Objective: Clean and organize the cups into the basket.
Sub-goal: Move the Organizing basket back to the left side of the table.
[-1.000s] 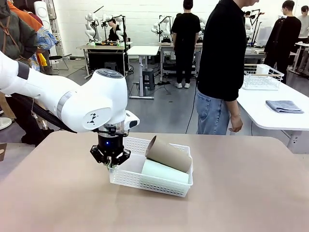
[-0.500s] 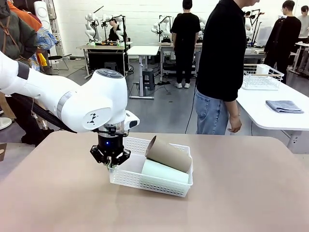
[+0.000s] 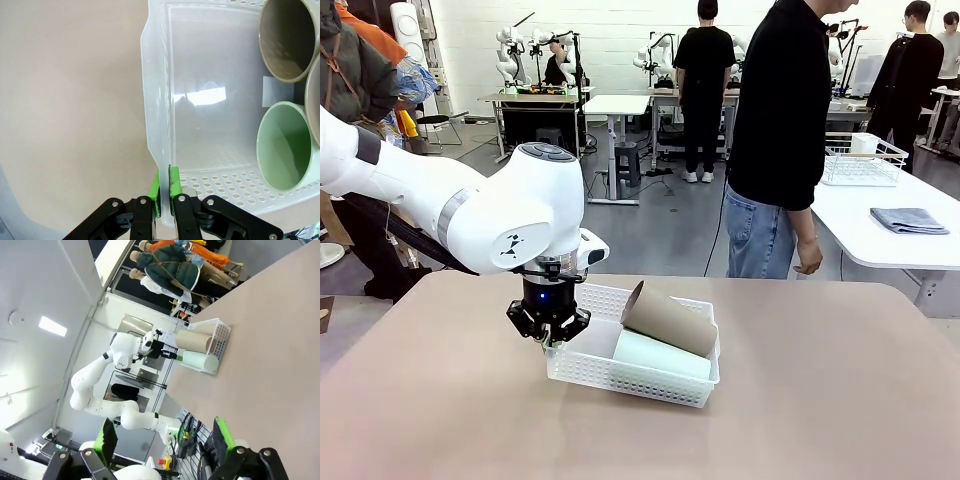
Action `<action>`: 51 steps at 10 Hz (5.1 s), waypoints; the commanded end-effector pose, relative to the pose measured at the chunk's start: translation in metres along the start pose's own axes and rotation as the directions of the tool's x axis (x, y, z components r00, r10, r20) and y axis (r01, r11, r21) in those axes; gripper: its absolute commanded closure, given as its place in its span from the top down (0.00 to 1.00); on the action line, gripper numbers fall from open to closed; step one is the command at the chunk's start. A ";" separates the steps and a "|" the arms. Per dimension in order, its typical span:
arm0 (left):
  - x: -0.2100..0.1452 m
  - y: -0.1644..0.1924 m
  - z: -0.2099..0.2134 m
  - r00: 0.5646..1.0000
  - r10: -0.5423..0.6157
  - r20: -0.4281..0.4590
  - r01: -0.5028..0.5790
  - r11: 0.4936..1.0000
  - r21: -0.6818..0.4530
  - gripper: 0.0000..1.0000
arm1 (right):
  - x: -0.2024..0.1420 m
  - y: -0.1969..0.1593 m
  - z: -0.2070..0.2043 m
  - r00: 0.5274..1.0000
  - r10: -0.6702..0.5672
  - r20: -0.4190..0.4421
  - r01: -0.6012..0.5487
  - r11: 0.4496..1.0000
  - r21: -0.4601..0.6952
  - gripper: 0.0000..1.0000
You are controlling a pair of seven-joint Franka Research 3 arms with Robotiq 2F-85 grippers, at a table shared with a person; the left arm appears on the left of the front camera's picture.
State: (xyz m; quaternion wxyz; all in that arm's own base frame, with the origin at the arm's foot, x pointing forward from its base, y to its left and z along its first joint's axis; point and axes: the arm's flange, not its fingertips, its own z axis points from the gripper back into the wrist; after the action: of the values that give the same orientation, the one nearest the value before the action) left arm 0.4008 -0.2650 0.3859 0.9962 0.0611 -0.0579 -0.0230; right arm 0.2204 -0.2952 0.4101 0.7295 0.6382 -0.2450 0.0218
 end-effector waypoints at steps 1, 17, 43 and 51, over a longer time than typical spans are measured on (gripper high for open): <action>0.000 0.002 0.001 1.000 -0.004 0.010 0.004 1.000 0.005 0.00 | 0.000 0.000 -0.010 1.000 -0.016 -0.007 0.016 1.000 -0.002 1.00; -0.025 0.299 -0.075 0.970 0.241 -0.004 -0.241 0.970 -0.006 0.06 | 0.000 0.000 -0.010 1.000 -0.016 -0.007 0.016 1.000 -0.002 1.00; 0.040 0.282 -0.046 0.993 0.110 0.048 -0.113 0.991 0.065 1.00 | 0.000 0.000 -0.010 1.000 -0.016 -0.007 0.016 1.000 -0.002 1.00; -0.118 0.262 0.031 0.971 0.084 0.225 -0.072 0.996 -0.060 1.00 | 0.000 0.000 -0.010 1.000 -0.016 -0.007 0.016 1.000 -0.002 1.00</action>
State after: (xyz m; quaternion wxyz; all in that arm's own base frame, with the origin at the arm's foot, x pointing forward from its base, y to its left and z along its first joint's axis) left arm 0.3612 -0.0172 0.4930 0.9839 0.0338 -0.1754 0.0107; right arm 0.2239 -0.2892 0.4086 0.7287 0.6411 -0.2395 0.0252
